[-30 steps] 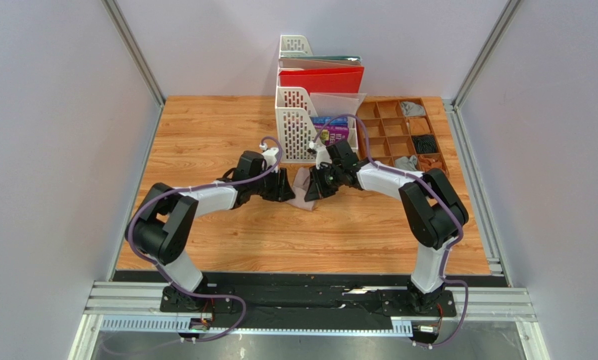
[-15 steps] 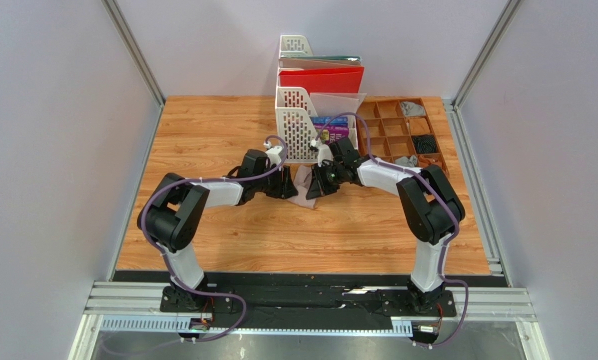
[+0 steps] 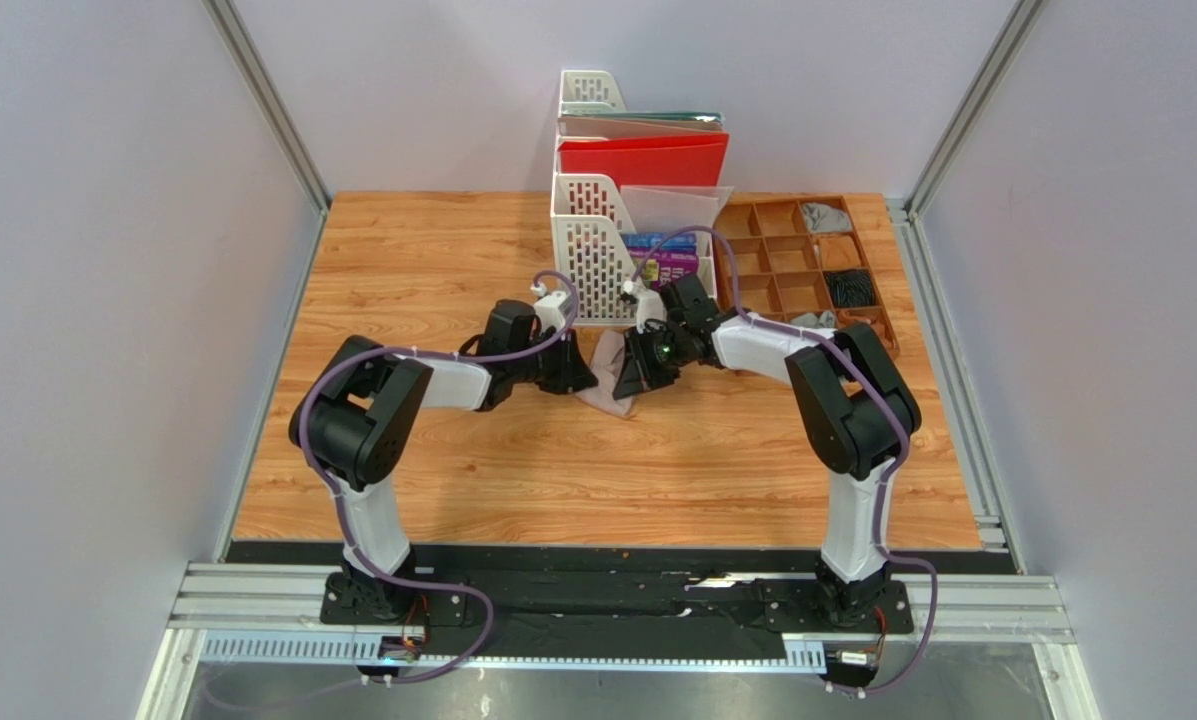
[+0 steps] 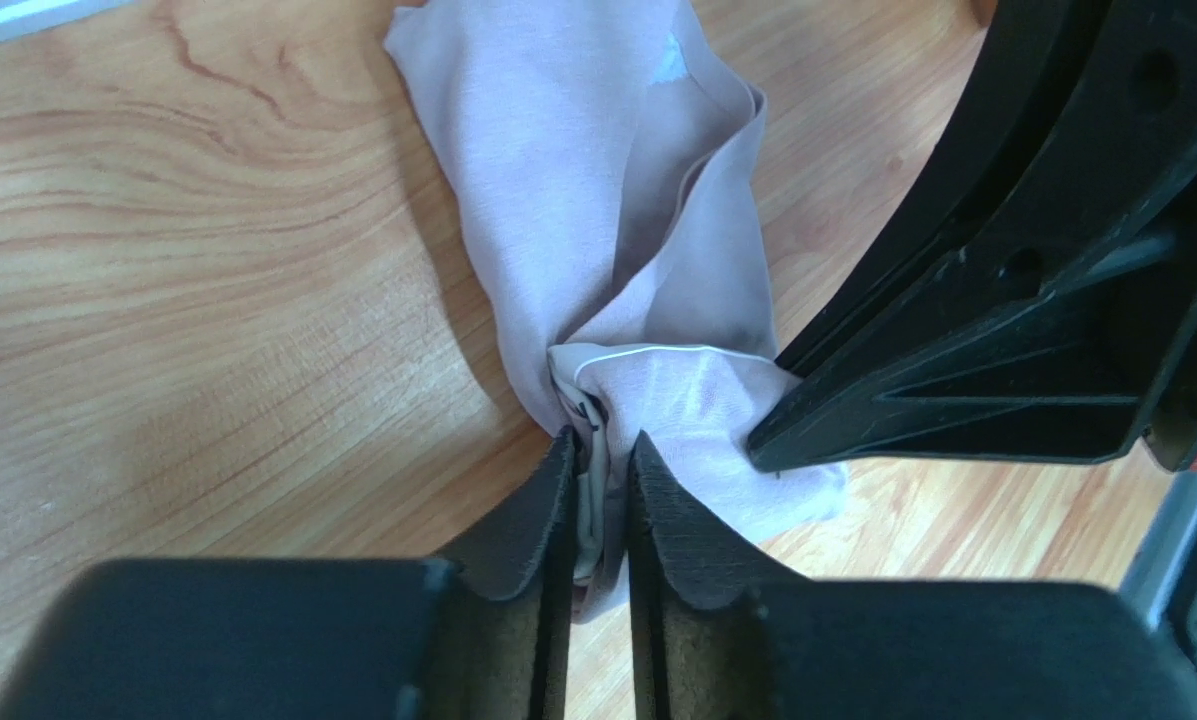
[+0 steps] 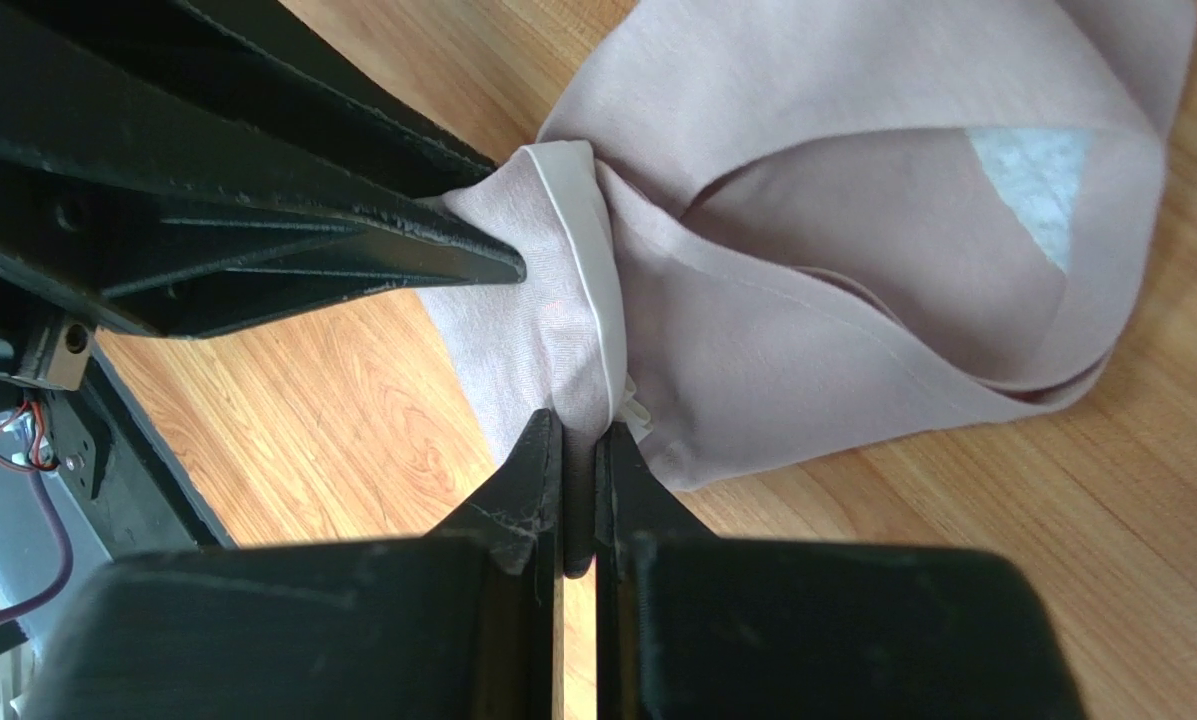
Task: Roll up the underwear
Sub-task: Roll the underwear at the center of the board.
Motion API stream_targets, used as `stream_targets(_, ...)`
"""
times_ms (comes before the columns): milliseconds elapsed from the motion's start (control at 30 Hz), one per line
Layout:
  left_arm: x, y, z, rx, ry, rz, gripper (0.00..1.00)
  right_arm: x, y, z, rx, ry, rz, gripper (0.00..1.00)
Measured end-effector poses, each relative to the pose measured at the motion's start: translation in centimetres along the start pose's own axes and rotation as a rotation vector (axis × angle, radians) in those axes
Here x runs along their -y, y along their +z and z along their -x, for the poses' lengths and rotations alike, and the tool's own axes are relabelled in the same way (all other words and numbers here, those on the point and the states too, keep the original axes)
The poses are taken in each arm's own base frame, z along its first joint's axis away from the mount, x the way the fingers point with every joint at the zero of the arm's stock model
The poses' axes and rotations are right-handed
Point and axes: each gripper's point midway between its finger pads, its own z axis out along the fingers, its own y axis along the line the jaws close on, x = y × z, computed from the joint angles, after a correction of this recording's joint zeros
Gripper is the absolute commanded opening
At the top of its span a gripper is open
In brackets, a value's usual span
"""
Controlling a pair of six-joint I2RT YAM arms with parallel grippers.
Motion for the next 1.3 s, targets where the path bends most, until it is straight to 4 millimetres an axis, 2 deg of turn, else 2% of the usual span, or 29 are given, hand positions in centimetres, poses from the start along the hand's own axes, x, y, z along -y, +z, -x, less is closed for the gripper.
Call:
stream_targets(67, 0.1, 0.0, 0.2, 0.007, -0.004, -0.009, 0.01, 0.0, 0.0, 0.0, 0.001, 0.001, 0.0, 0.07)
stream_targets(100, 0.2, 0.0, 0.2, 0.009, -0.005, -0.014, 0.0, 0.0, 0.0, 0.1, 0.002, 0.001, 0.0, 0.14)
stream_targets(133, 0.2, 0.0, 0.3, 0.009, -0.01, -0.018, 0.0, 0.1, -0.1, 0.1, 0.002, 0.0, -0.001, 0.29)
stream_targets(167, 0.3, 0.0, 0.2, 0.009, -0.014, -0.02, 0.0, 0.1, -0.1, 0.1, 0.001, 0.001, -0.001, 0.34)
stream_targets(233, 0.4, -0.1, 0.0, -0.004, -0.029, -0.024, 0.0, 0.2, -0.1, 0.1, 0.002, -0.002, -0.008, 0.42)
stream_targets(300, 0.6, -0.2, -0.4, -0.024, -0.048, -0.027, 0.0, 0.3, -0.4, 0.2, 0.007, -0.008, -0.024, 0.44)
stream_targets(333, 0.6, -0.4, -0.7, -0.045, -0.067, -0.022, 0.0, 0.3, -1.2, 0.3, 0.021, -0.02, -0.053, 0.47)
stream_targets(367, 0.7, -0.5, -0.8, -0.052, -0.072, -0.018, 0.0, 0.3, -1.3, 0.3, 0.023, -0.021, -0.058, 0.48)
stream_targets(533, 1.1, -2.2, -2.2, -0.142, -0.132, 0.018, 0.0, -0.8, -5.5, 1.0, 0.134, -0.117, -0.18, 0.5)
stream_targets(633, 1.5, -3.2, -3.3, -0.197, -0.186, 0.036, 0.0, -3.5, -7.0, 0.6, 0.202, -0.222, -0.204, 0.51)
stream_targets(700, 1.6, -3.7, -3.8, -0.22, -0.211, 0.045, 0.0, -5.3, -6.8, -0.4, 0.216, -0.279, -0.183, 0.52)
stream_targets(800, 1.8, -4.7, -5.0, -0.263, -0.248, 0.065, 0.0, -7.4, -5.7, -3.5, 0.197, -0.361, -0.152, 0.54)
stream_targets(900, 2.0, -5.7, -6.0, -0.302, -0.283, 0.082, 0.0, -8.9, -4.2, -6.7, 0.16, -0.431, -0.124, 0.54)
stream_targets(967, 2.2, -6.3, -6.6, -0.321, -0.299, 0.09, 0.0, -9.6, -3.5, -7.9, 0.149, -0.462, -0.111, 0.54)
stream_targets(1033, 2.4, -6.7, -7.0, -0.341, -0.316, 0.094, 0.0, -10.6, -3.0, -8.4, 0.16, -0.497, -0.103, 0.54)
stream_targets(1200, 2.8, -7.4, -8.0, -0.383, -0.355, 0.096, 0.0, -12.6, -2.5, -7.9, 0.225, -0.575, -0.104, 0.53)
stream_targets(1300, 2.9, -7.7, -8.4, -0.404, -0.372, 0.099, 0.0, -13.2, -2.1, -7.8, 0.245, -0.603, -0.111, 0.53)
